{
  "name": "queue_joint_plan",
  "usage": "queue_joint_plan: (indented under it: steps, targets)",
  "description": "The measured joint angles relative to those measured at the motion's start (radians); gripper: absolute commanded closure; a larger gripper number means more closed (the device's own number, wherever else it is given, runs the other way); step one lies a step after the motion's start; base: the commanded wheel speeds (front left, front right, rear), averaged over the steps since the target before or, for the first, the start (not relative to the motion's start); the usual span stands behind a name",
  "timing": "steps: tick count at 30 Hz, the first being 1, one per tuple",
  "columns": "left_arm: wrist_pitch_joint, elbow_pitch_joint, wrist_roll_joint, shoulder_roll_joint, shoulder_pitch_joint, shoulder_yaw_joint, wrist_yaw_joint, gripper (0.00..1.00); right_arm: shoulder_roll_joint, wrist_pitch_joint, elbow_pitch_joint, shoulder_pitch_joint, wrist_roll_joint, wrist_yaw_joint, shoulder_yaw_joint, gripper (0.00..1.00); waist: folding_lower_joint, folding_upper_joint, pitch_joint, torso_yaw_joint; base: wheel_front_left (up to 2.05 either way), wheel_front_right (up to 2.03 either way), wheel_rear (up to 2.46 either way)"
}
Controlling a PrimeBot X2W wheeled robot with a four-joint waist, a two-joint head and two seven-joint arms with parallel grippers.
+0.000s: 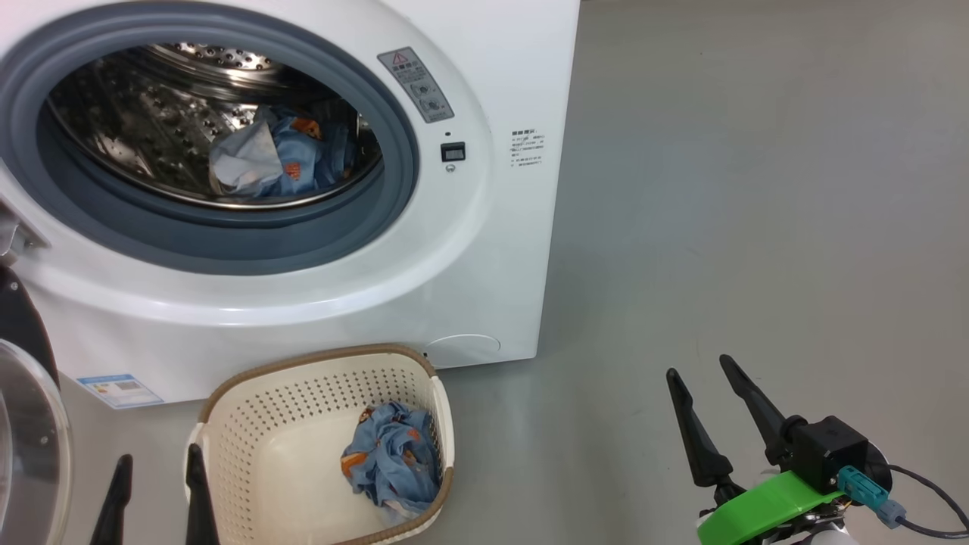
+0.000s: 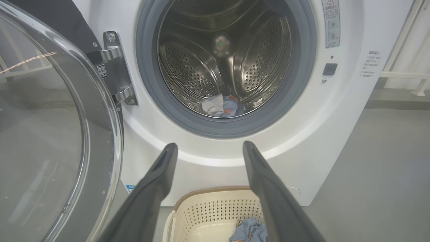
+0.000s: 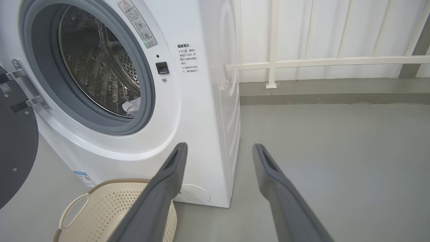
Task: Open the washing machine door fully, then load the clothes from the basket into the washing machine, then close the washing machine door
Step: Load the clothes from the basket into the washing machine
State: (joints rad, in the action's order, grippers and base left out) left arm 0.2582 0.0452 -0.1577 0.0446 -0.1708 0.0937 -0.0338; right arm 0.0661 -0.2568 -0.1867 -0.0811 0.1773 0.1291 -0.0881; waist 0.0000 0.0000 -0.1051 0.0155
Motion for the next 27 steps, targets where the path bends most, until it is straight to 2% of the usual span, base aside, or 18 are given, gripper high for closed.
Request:
queue_joint_plan:
  steps: [4,15,27]
  targets:
    - [0.0,0.004,-0.001,0.0,-0.005,-0.015,-0.015,0.0,0.0,0.0,0.0,0.0,0.0,0.0,0.0,0.0,0.0,0.0,0.0,-0.002,0.0,0.0,0.0]
    - [0.0,0.004,-0.001,0.0,-0.005,-0.028,-0.015,0.0,0.0,0.0,0.005,0.0,0.0,0.0,0.006,0.0,0.0,0.0,-0.012,-0.006,0.0,0.0,0.0]
    - [0.0,-0.055,-0.037,0.0,0.07,-0.073,-0.011,0.0,-0.003,0.0,0.004,-0.008,0.0,0.0,-0.003,0.0,0.0,0.0,-0.104,0.0,0.0,0.0,0.0]
